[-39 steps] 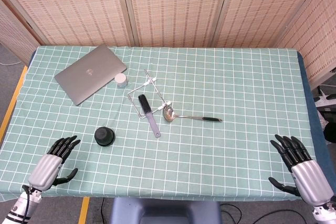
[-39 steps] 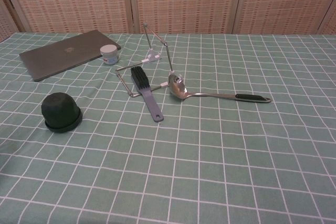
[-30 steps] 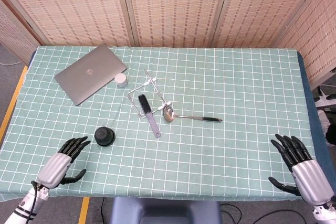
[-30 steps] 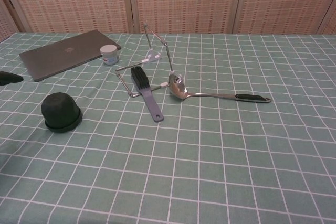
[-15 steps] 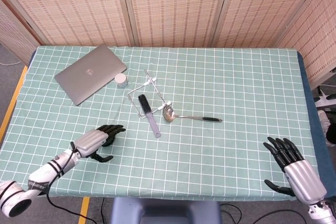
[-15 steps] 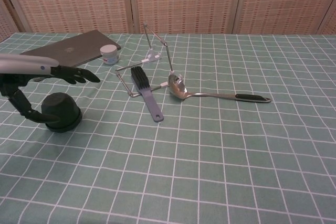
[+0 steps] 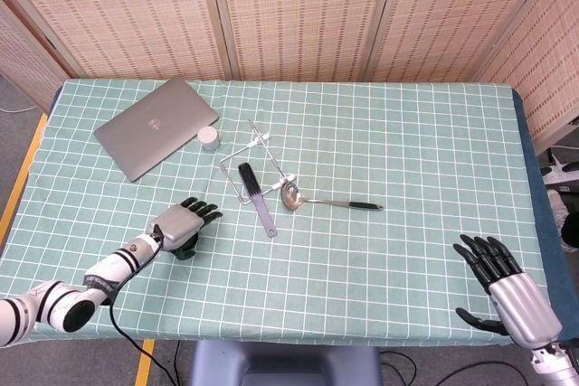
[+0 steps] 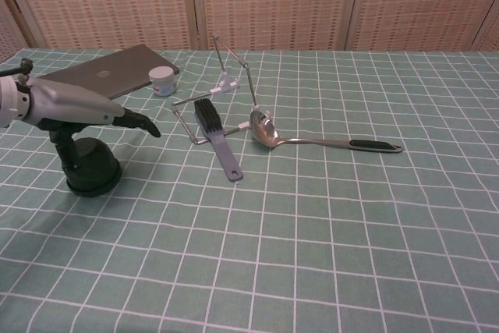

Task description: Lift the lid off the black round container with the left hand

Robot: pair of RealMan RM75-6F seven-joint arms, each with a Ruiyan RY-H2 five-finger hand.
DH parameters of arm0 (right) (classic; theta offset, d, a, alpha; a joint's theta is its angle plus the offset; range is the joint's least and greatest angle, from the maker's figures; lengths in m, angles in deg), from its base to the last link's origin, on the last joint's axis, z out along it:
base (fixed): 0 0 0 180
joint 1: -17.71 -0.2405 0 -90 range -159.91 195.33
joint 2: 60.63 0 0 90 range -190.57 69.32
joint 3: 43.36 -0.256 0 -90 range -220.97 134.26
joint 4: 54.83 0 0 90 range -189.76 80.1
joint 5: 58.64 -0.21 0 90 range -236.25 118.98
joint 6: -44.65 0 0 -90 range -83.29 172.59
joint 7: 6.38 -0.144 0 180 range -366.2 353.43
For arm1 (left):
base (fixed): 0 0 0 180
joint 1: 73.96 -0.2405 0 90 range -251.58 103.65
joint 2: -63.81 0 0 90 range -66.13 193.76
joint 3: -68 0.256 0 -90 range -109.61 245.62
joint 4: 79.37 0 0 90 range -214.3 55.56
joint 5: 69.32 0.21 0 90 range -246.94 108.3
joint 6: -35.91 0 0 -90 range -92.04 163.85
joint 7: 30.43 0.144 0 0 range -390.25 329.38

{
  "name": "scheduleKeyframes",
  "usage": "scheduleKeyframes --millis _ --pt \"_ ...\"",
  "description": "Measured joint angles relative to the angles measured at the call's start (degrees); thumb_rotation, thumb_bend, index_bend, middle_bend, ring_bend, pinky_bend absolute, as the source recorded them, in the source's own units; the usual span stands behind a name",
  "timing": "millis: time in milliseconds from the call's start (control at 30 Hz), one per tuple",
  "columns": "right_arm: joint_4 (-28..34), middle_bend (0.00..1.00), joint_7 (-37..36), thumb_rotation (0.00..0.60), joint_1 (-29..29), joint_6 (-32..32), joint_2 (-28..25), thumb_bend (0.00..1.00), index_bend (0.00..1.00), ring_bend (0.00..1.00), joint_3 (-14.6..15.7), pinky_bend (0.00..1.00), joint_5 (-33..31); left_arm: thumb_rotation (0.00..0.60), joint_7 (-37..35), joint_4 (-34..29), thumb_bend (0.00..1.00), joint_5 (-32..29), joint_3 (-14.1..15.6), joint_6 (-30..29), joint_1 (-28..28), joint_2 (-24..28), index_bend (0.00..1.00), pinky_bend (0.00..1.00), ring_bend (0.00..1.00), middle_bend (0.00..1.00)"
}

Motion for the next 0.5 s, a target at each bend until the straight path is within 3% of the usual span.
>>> scheduleKeyframes --millis 267,500 --pt "-0.2 0.00 -0.7 0.600 -0.3 -0.3 0.1 0.11 0.00 0.00 -0.1 0.00 -0.5 0.600 7.4 0.9 0.30 -13.4 5.6 0.2 5.8 -2.1 0.00 0.10 0.00 0.01" --pt "-0.1 0.00 -0.9 0.600 -0.4 -0.6 0.0 0.11 0.00 0.00 0.0 0.00 -0.5 0.600 8.5 1.9 0.29 -15.0 8.3 -2.2 6.3 -3.4 0.10 0.18 0.01 0.12"
